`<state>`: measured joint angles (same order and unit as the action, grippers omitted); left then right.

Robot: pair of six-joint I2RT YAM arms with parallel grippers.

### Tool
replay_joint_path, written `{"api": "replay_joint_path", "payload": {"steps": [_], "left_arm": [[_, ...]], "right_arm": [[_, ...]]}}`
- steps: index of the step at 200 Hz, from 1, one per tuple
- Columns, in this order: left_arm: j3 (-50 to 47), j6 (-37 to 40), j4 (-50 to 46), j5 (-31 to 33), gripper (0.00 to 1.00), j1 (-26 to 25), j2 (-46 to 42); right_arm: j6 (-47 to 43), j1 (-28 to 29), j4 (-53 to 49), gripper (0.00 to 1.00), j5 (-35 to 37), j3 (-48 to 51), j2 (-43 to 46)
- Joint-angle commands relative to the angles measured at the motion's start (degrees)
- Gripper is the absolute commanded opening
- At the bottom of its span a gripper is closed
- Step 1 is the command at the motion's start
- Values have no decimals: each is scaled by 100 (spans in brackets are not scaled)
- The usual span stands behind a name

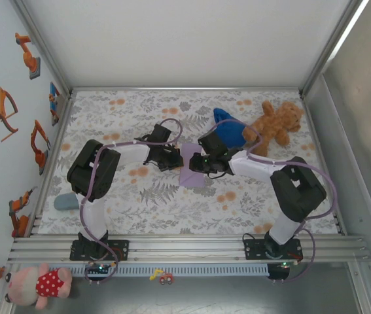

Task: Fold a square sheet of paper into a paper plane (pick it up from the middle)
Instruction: Fold the triangle a second time at the center of the table.

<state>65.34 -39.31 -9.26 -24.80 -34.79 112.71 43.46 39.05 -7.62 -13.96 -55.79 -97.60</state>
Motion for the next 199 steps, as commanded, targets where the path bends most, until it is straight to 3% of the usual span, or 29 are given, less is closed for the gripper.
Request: {"api": "replay_joint_path", "payload": {"steps": [1, 199], "left_arm": [[-109, 117, -357, 283, 8, 42, 259], [-191, 64, -326, 291, 7, 104, 119]], "right_arm": [[258, 81, 762, 12, -733, 68, -271], [371, 87, 885, 4, -504, 461, -1190]]}}
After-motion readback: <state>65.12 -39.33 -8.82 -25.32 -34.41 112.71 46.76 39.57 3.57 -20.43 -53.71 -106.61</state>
